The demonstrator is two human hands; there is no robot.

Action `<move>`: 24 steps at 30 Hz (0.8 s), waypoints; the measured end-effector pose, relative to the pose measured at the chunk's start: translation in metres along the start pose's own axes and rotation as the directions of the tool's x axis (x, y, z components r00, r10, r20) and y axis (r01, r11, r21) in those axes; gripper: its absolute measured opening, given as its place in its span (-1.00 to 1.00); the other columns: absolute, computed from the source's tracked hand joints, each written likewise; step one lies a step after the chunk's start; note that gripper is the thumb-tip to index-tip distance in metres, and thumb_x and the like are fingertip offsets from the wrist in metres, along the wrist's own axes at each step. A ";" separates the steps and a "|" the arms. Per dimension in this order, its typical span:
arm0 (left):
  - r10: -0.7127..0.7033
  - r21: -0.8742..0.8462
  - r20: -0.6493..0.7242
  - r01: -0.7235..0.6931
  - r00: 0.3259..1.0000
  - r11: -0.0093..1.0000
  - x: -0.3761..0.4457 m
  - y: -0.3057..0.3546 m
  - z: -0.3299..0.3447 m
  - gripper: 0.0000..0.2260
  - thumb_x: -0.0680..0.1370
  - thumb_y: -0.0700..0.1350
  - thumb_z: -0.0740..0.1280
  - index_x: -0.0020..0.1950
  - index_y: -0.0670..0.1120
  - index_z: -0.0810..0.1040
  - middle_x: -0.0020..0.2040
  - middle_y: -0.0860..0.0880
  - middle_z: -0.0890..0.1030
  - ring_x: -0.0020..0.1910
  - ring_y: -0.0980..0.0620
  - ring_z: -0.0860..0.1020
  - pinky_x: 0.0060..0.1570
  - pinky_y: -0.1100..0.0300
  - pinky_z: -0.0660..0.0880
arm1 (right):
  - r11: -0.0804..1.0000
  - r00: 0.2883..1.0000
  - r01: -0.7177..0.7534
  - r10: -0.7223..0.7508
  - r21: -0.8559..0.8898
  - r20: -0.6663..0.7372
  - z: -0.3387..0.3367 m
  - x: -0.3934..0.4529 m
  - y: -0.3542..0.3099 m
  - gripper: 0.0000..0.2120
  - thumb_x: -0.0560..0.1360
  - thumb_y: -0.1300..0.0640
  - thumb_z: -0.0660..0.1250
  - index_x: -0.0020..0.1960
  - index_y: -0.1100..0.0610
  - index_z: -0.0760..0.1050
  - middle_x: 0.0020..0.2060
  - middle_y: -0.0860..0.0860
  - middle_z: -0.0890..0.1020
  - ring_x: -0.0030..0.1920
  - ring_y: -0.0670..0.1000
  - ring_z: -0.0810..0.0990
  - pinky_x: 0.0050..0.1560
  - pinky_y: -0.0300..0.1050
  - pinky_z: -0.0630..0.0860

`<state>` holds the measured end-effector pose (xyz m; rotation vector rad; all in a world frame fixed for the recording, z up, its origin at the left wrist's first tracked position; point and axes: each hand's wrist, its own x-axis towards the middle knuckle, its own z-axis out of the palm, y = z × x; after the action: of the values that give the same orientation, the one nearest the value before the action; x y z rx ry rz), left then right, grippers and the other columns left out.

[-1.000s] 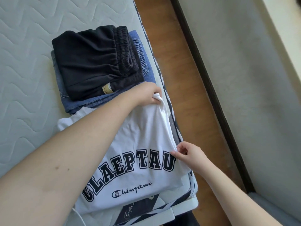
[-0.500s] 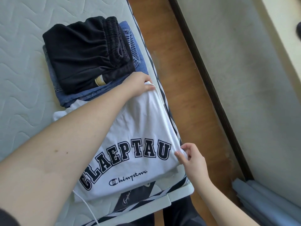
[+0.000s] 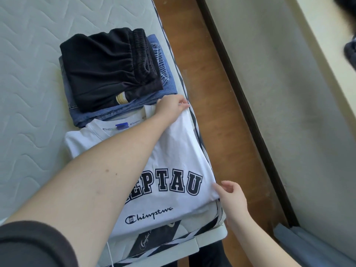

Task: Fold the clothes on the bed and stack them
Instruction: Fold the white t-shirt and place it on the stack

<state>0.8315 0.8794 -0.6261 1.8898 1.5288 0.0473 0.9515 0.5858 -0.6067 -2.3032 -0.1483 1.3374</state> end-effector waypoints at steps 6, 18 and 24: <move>0.123 -0.325 -0.147 -0.165 0.981 0.931 -0.021 -0.004 -0.027 -0.75 0.61 -0.21 0.24 0.26 -0.05 0.54 0.08 0.00 0.64 0.11 0.06 0.57 0.22 0.13 0.43 | 0.906 0.916 0.393 -0.402 -0.154 -0.024 0.024 -0.005 -0.039 -0.77 0.57 0.05 0.31 0.21 -0.08 0.45 0.11 -0.18 0.55 0.20 -0.09 0.49 0.16 -0.12 0.46; -0.031 0.106 -0.447 0.088 0.894 0.990 -0.141 -0.183 -0.074 -0.56 0.59 -0.15 0.30 0.47 -0.17 0.37 0.43 -0.14 0.42 0.41 -0.15 0.37 0.35 -0.06 0.29 | 0.101 0.499 0.716 -0.767 -0.691 0.405 0.125 0.026 -0.127 -0.38 0.63 -0.08 0.09 0.61 0.01 -0.05 0.60 -0.02 -0.05 0.59 0.02 -0.13 0.51 -0.01 -0.27; -0.400 -0.269 -0.510 0.300 0.762 0.915 -0.182 -0.235 -0.068 -0.42 0.58 -0.03 0.35 0.52 -0.18 0.24 0.44 -0.18 0.36 0.41 -0.13 0.35 0.36 0.07 0.28 | 0.106 0.628 0.636 -0.648 -0.765 0.432 0.132 0.052 -0.128 -0.38 0.63 -0.22 -0.12 0.60 -0.03 -0.19 0.60 -0.05 -0.14 0.57 -0.05 -0.24 0.55 0.02 -0.24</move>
<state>0.5479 0.7677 -0.6290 1.4813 2.1760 0.5916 0.8845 0.7607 -0.6457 -2.3385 -2.0996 0.7380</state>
